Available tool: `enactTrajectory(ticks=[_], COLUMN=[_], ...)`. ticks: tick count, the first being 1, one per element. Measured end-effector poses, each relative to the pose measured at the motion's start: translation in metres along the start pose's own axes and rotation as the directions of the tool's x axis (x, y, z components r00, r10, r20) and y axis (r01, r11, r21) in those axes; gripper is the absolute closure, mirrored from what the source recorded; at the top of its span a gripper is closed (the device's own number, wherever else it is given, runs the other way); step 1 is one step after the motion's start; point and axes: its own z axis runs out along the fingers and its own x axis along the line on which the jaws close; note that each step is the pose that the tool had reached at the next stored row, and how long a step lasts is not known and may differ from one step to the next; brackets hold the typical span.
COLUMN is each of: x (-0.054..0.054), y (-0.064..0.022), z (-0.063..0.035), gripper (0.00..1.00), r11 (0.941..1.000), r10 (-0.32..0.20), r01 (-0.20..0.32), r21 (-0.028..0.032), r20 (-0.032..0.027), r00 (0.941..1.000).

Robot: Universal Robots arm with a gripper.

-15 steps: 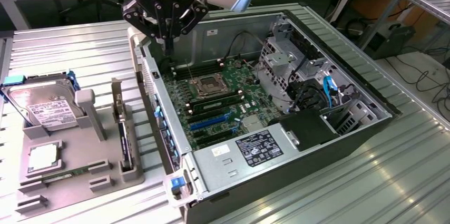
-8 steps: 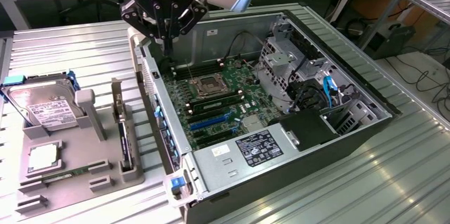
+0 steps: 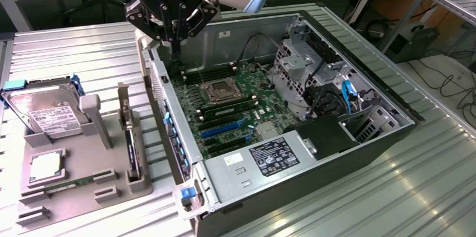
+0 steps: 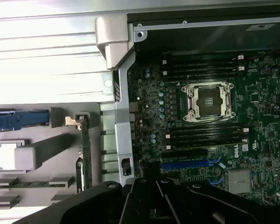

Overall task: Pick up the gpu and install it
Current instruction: 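Reach for the gpu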

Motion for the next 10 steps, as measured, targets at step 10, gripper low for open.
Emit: enactTrajectory(ticks=[10], x=[0.0027], y=[-0.0002], z=[-0.0001], gripper=[0.89], r11=[1.0000], r10=[0.000], r01=[0.000], r21=[0.0000], r20=[0.0000], r00=[1.0000])
